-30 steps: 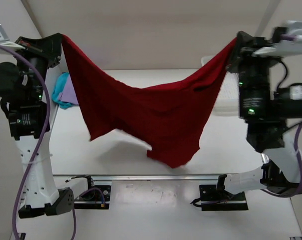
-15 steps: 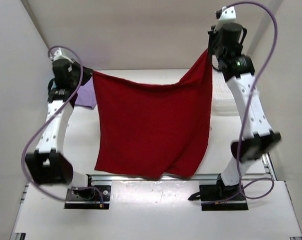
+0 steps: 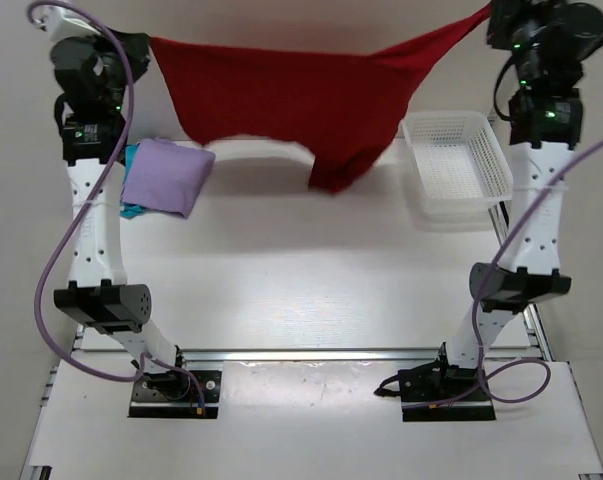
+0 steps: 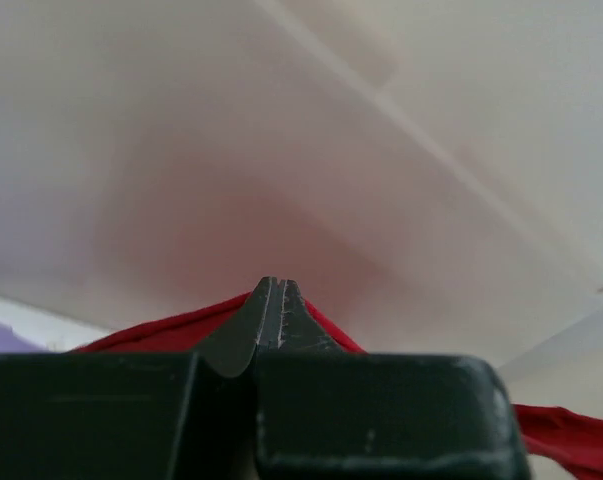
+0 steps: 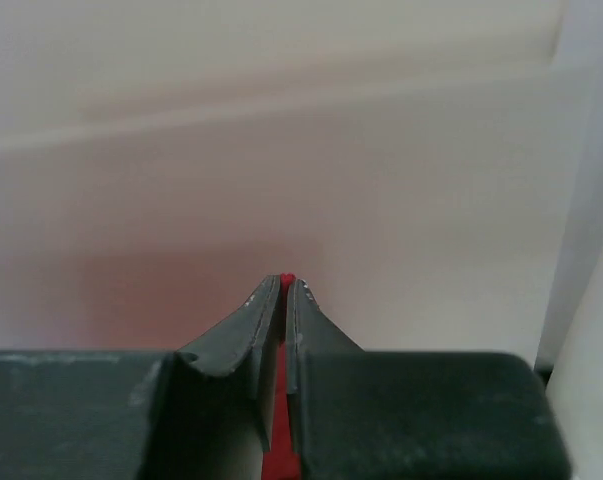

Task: Fold and stack the t-shirts

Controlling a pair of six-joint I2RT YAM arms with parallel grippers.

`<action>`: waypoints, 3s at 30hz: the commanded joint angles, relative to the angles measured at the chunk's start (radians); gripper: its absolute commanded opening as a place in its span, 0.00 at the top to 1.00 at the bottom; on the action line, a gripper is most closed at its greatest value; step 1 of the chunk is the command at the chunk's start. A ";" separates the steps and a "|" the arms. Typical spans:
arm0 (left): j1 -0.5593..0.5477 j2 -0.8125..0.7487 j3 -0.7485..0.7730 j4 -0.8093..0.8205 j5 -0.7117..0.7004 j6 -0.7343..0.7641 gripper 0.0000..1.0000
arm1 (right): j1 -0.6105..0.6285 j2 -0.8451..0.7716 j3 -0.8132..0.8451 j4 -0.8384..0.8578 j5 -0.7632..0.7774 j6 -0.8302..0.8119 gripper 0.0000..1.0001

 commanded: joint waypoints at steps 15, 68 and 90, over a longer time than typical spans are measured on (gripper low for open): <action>-0.064 -0.503 -0.828 0.254 -0.231 0.091 1.00 | 0.076 -0.598 -1.103 0.197 0.232 -0.002 1.00; 0.216 -0.467 -1.630 0.468 0.194 -0.334 1.00 | 0.079 -0.300 -1.328 0.092 -0.001 0.230 1.00; 0.166 -0.133 -1.411 0.503 0.142 -0.271 1.00 | 0.056 0.099 -0.965 0.066 0.045 0.172 0.99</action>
